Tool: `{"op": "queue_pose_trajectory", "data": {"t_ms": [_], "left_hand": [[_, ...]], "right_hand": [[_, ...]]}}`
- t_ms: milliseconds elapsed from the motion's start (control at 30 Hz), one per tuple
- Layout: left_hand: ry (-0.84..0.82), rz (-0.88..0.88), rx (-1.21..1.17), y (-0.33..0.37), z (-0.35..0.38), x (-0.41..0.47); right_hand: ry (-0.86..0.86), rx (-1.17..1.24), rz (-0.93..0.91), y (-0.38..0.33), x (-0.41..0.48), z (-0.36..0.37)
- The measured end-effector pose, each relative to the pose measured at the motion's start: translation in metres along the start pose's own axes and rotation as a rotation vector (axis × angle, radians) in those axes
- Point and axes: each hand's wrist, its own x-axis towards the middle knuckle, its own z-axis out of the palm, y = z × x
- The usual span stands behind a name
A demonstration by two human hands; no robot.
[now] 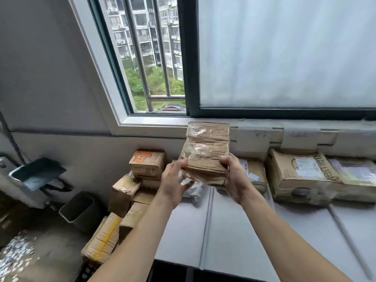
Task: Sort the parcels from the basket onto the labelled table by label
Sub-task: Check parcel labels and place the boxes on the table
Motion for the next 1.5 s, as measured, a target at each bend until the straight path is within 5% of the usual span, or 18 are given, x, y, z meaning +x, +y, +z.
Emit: {"op": "queue_pose_trajectory", "data": {"t_ms": [200,433,800,933,1033,1200,1400,1500], "left_hand": [[-0.348,0.077,0.132,0.057,0.063,0.006],[-0.632,0.245,0.399,0.113,0.134,-0.001],[-0.587,0.380,0.300,0.107,0.169,-0.016],[-0.321,0.301,0.302,0.109,0.175,-0.017],[-0.143,0.196,0.250,0.115,0.179,-0.016],[-0.107,-0.008,0.241,0.128,0.183,-0.021],[-0.300,-0.152,0.373,0.126,0.184,-0.054],[-0.337,-0.158,0.392,0.121,0.180,-0.053]], "right_hand": [[-0.048,-0.057,-0.318,-0.084,-0.022,-0.031],[-0.139,-0.116,-0.485,-0.135,-0.053,-0.044],[-0.227,-0.288,-0.539,-0.171,-0.076,-0.055],[0.090,-0.653,-0.590,-0.175,-0.078,-0.056],[0.292,-1.101,-0.956,-0.172,-0.086,-0.046],[0.277,-1.718,-1.394,-0.145,-0.070,-0.027],[0.473,-1.742,-1.675,-0.133,-0.048,-0.031],[0.436,-1.708,-1.723,-0.133,-0.045,-0.030]]}}
